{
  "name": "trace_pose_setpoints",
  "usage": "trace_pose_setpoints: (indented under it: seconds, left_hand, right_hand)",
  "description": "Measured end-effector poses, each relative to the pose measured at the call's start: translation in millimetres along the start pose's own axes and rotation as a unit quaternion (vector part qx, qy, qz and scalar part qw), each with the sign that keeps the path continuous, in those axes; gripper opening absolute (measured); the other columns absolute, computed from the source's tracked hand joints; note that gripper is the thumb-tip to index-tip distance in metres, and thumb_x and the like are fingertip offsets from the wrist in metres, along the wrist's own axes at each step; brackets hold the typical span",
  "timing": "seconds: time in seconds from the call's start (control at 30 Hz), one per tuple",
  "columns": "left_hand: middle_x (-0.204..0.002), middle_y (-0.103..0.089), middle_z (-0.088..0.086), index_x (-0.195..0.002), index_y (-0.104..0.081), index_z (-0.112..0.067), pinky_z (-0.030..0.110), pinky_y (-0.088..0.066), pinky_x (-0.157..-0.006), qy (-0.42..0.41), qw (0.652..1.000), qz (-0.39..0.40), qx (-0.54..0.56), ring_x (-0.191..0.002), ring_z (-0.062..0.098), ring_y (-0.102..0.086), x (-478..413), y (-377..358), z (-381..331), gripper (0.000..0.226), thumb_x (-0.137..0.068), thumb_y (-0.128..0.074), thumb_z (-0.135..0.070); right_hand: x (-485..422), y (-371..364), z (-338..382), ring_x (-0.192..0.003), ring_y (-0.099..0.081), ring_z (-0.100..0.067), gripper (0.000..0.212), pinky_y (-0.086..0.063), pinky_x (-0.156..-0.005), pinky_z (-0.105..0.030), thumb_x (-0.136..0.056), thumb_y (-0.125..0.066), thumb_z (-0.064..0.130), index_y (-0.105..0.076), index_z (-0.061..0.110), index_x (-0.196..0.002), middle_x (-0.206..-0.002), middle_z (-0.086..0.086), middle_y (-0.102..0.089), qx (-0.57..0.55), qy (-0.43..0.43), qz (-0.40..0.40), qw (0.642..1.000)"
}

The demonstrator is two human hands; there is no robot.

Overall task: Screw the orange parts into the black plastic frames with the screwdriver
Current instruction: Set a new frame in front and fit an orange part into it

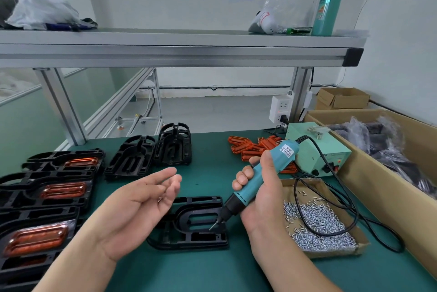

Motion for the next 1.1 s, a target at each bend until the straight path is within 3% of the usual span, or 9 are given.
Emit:
trace_pose_setpoints:
  seconds: [0.1, 0.27, 0.47, 0.53, 0.63, 0.73, 0.87, 1.0, 1.1]
  left_hand:
    - [-0.132, -0.066, 0.031, -0.136, -0.055, 0.013, 0.031, -0.063, -0.085, 0.026, 0.998, 0.029, 0.057, -0.119, 0.034, -0.071, 1.1, -8.8, 6.3, 0.055, -0.081, -0.047, 0.016]
    - [-0.130, -0.067, 0.031, -0.137, -0.052, 0.010, 0.026, -0.063, -0.078, 0.016, 0.998, 0.019, 0.054, -0.120, 0.032, -0.071, 1.6, -12.8, 12.4, 0.050, -0.087, -0.054, 0.005]
    - [-0.124, -0.070, 0.030, -0.133, -0.054, 0.013, 0.026, -0.063, -0.070, 0.024, 0.993, -0.036, 0.110, -0.108, 0.029, -0.076, -0.4, -3.5, 21.0, 0.034, -0.102, -0.051, -0.001]
    - [-0.115, -0.074, 0.021, -0.129, -0.058, 0.013, 0.021, -0.061, -0.060, 0.036, 0.997, -0.034, 0.067, -0.091, 0.019, -0.078, 0.6, -5.0, 24.0, 0.036, -0.096, -0.057, 0.000]
    - [-0.089, -0.068, 0.009, -0.125, -0.062, 0.006, 0.016, -0.049, -0.042, 0.023, 0.999, -0.015, -0.024, -0.057, 0.006, -0.060, 3.0, -10.9, 20.8, 0.041, -0.089, -0.064, -0.012]
    - [-0.079, -0.060, 0.007, -0.120, -0.061, 0.002, 0.017, -0.033, -0.035, -0.012, 0.993, -0.014, -0.120, -0.044, 0.006, -0.039, 1.0, -12.6, 15.9, 0.033, -0.097, -0.061, -0.022]
    - [-0.076, -0.060, 0.007, -0.118, -0.060, 0.002, 0.018, -0.029, -0.036, -0.011, 0.992, -0.029, -0.120, -0.044, 0.008, -0.037, -4.6, -8.6, 19.5, 0.026, -0.108, -0.051, -0.020]
    - [-0.087, -0.067, 0.014, -0.126, -0.062, 0.006, 0.021, -0.035, -0.040, 0.002, 0.991, -0.030, -0.131, -0.055, 0.012, -0.048, -15.7, -11.5, 21.6, 0.028, -0.105, -0.044, 0.000]
    - [-0.082, -0.062, 0.008, -0.120, -0.070, 0.002, 0.021, -0.030, -0.040, 0.016, 0.982, -0.012, -0.190, -0.055, 0.012, -0.042, -28.7, -26.8, 22.7, 0.028, -0.101, -0.051, -0.005]
  right_hand:
    - [0.2, 0.4, -0.2, -0.054, -0.049, -0.014, 0.041, -0.046, -0.049, -0.027, -0.088, -0.076, 0.049, -0.059, 0.012, -0.098, -0.068, -0.002, -0.049, 0.001, 0.001, -0.001, 1.000]
    - [0.0, 0.1, 1.1, -0.053, -0.047, -0.014, 0.042, -0.045, -0.049, -0.026, -0.086, -0.077, 0.049, -0.060, 0.012, -0.096, -0.068, -0.002, -0.047, 0.004, 0.007, -0.002, 1.000]
    - [0.0, 1.1, -0.1, -0.054, -0.048, -0.014, 0.042, -0.046, -0.049, -0.026, -0.087, -0.076, 0.049, -0.059, 0.013, -0.097, -0.069, -0.001, -0.048, 0.007, 0.007, -0.001, 1.000]
    - [-0.3, 1.3, -0.2, -0.054, -0.048, -0.014, 0.042, -0.047, -0.049, -0.027, -0.087, -0.076, 0.050, -0.059, 0.013, -0.098, -0.069, -0.001, -0.048, 0.008, 0.006, -0.001, 1.000]
    - [-0.1, 0.4, 0.3, -0.054, -0.048, -0.014, 0.042, -0.046, -0.049, -0.026, -0.086, -0.076, 0.050, -0.058, 0.013, -0.097, -0.068, -0.001, -0.048, 0.008, 0.008, -0.004, 1.000]
    - [-2.2, 1.6, 8.7, -0.055, -0.048, -0.014, 0.040, -0.046, -0.049, -0.026, -0.089, -0.075, 0.049, -0.059, 0.013, -0.095, -0.068, -0.001, -0.048, -0.004, 0.025, -0.008, 1.000]
    - [-7.7, 6.8, 27.2, -0.055, -0.050, -0.013, 0.036, -0.047, -0.051, -0.025, -0.096, -0.073, 0.048, -0.060, 0.016, -0.091, -0.069, 0.001, -0.049, -0.033, 0.055, -0.014, 0.998]
    - [-14.0, 18.8, 41.9, -0.056, -0.049, -0.012, 0.033, -0.047, -0.052, -0.025, -0.099, -0.071, 0.047, -0.059, 0.017, -0.090, -0.070, 0.002, -0.049, -0.059, 0.073, -0.040, 0.995]
    - [-18.1, 31.5, 52.2, -0.057, -0.048, -0.011, 0.032, -0.047, -0.053, -0.024, -0.100, -0.070, 0.046, -0.057, 0.019, -0.089, -0.071, 0.004, -0.049, -0.070, 0.082, -0.075, 0.991]
Point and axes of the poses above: each hand's wrist, its own x-axis away from the middle knuckle, its own y-axis out of the back of the hand, z = x × y, the point moved 9 cm from there along -x, towards the middle knuckle
